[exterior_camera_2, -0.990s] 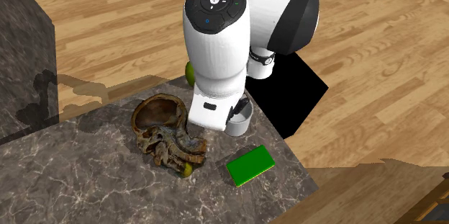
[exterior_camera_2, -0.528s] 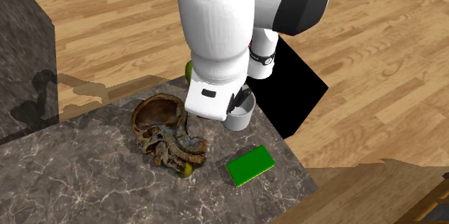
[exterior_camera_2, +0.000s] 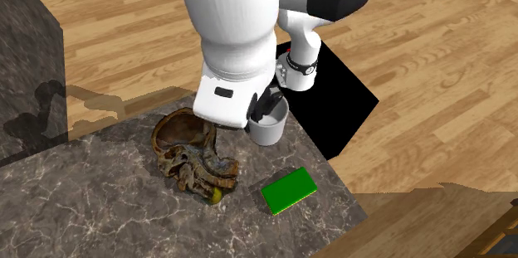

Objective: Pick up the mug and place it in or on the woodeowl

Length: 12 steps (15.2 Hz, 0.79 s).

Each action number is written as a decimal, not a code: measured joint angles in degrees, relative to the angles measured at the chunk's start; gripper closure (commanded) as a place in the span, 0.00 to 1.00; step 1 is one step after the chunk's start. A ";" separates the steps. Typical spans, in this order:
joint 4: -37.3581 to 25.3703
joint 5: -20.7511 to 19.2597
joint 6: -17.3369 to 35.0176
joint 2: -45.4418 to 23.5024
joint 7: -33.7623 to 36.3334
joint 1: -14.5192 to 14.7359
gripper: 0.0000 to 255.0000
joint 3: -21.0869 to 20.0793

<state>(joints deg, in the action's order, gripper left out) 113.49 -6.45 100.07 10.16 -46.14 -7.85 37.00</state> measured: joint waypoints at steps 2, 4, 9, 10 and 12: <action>-2.07 0.54 -0.50 -1.71 -3.13 -0.93 1.00 1.92; -4.54 1.65 -0.90 -4.12 -6.54 -1.88 1.00 3.91; -13.02 6.39 -3.14 -12.23 -16.19 -5.46 1.00 8.70; -14.77 7.77 -3.39 -14.35 -18.33 -6.57 1.00 9.52; -19.93 10.99 -5.29 -19.13 -22.80 -9.45 1.00 10.86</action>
<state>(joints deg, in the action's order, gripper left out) 93.56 4.54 94.78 -8.97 -68.94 -17.30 47.86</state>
